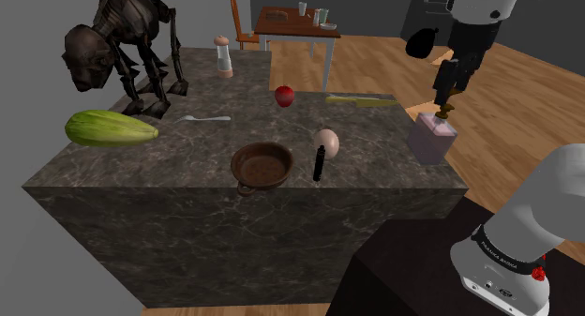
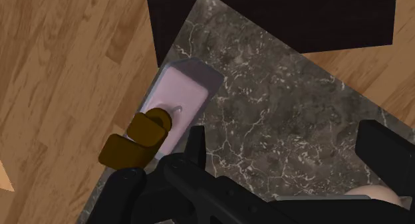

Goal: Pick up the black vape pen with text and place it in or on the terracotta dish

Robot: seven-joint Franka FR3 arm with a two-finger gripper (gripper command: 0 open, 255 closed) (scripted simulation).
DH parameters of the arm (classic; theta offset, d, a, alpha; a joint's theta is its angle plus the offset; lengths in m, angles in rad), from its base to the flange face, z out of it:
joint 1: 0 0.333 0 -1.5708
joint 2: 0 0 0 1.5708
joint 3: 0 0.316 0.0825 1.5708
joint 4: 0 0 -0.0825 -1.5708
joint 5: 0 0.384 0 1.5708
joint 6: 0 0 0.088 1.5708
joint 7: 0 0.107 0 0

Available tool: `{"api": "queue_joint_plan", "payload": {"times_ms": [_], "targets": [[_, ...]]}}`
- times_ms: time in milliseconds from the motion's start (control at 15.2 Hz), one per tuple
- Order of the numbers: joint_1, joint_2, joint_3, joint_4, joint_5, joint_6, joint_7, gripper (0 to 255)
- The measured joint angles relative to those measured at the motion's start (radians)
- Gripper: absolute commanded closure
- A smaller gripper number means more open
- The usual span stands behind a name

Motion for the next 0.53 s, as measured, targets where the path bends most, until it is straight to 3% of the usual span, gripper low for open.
{"api": "queue_joint_plan", "payload": {"times_ms": [528], "targets": [[0.017, 0.101, 0.103, -0.027, 0.106, 0.143, 0.165, 0]]}}
